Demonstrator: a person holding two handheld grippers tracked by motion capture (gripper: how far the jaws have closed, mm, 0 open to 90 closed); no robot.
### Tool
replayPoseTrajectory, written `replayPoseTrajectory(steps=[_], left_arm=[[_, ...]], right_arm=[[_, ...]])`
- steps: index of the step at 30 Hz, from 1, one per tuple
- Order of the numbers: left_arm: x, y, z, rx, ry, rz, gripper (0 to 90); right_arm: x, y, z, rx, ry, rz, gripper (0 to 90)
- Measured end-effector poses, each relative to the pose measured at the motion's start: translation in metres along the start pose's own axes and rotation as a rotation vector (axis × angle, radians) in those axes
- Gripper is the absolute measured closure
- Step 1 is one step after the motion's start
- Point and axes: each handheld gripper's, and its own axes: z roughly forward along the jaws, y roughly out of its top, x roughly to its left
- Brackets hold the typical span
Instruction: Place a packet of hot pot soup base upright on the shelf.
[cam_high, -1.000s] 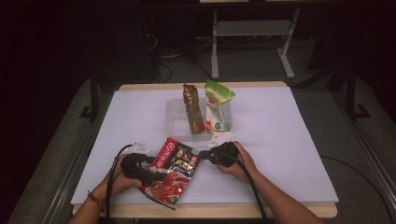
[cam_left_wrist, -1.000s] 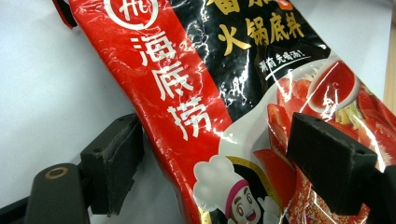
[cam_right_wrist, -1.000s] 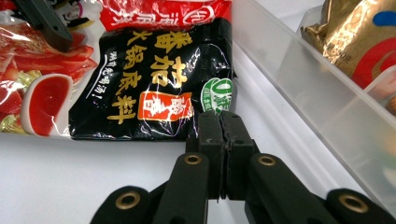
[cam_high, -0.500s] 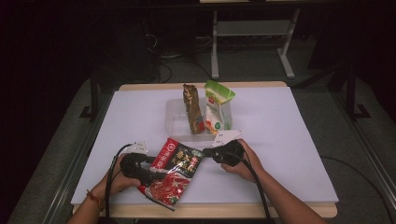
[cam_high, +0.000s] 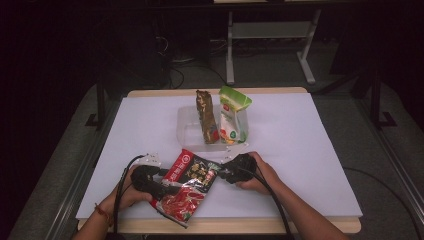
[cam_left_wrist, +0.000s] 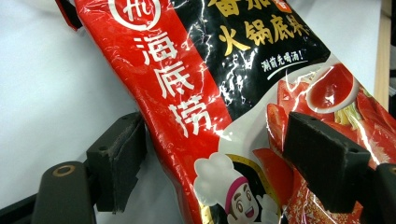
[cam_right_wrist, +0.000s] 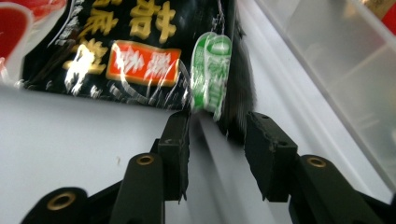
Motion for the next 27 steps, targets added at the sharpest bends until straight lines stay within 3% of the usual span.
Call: replayPoseTrajectory(steps=[2, 4, 5, 7, 15, 24, 27], left_arm=[[-0.002, 0.001, 0.002, 0.007, 0.002, 0.010, 21.2], [-0.003, 0.002, 0.002, 0.008, -0.003, 0.009, 21.1], [-0.004, 0.002, 0.002, 0.007, -0.005, 0.008, 21.0], [-0.004, 0.002, 0.002, 0.006, -0.005, 0.008, 20.9], [0.000, 0.003, 0.001, -0.027, -0.040, -0.010, 18.4], [-0.001, 0.020, 0.004, -0.012, -0.118, 0.023, 13.9], [-0.001, 0.028, 0.005, -0.009, -0.127, 0.031, 14.0]], right_arm=[[-0.001, 0.001, 0.001, 0.002, 0.004, -0.002, 63.5], [0.001, 0.000, 0.001, -0.012, 0.016, -0.008, 78.4], [0.005, -0.001, 0.001, -0.018, 0.010, -0.028, 84.2], [0.009, 0.000, 0.001, -0.017, -0.022, -0.066, 87.4], [0.017, 0.004, -0.015, -0.115, -0.071, -0.101, 88.8], [0.028, 0.015, -0.037, -0.235, -0.103, -0.130, 89.1], [0.029, 0.019, -0.041, -0.263, -0.118, -0.126, 89.2]])
